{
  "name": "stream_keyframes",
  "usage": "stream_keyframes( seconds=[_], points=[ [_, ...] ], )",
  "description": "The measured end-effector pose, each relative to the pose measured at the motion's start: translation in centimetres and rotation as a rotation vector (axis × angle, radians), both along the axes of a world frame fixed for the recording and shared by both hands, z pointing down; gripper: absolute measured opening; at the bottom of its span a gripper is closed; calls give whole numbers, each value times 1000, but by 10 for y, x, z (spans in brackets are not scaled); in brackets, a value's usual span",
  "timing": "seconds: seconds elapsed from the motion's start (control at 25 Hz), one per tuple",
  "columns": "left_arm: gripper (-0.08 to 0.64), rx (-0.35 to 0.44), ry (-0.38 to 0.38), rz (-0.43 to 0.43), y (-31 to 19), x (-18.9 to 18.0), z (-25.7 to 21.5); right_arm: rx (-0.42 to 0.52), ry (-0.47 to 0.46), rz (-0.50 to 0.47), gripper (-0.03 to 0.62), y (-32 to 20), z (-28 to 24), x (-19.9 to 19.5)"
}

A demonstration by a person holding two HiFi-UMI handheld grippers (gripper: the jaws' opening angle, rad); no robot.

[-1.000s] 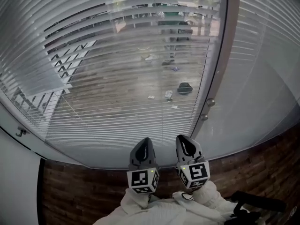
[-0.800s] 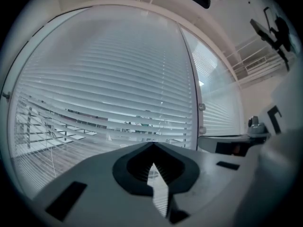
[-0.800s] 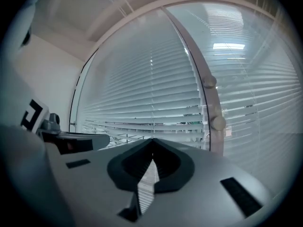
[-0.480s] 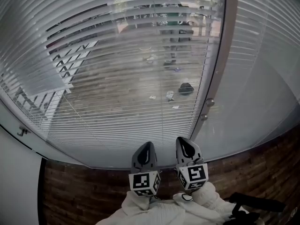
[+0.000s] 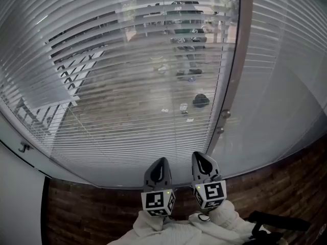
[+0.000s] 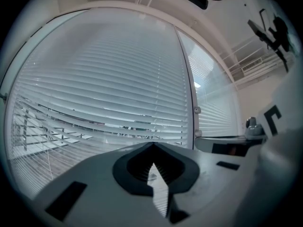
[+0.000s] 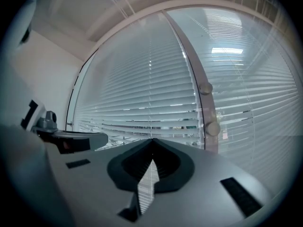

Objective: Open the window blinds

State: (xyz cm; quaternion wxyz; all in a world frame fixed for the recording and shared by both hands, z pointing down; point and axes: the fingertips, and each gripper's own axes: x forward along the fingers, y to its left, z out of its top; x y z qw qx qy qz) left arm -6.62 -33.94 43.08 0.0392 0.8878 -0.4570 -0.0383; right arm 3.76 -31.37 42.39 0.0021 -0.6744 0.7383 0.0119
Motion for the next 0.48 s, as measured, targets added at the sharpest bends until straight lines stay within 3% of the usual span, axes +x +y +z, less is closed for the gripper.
stream_keyframes(
  seconds=[0.48],
  points=[
    [-2,-5,-2,-12,-2,-5,3,8,26,4,12,-1,0,-1]
  ],
)
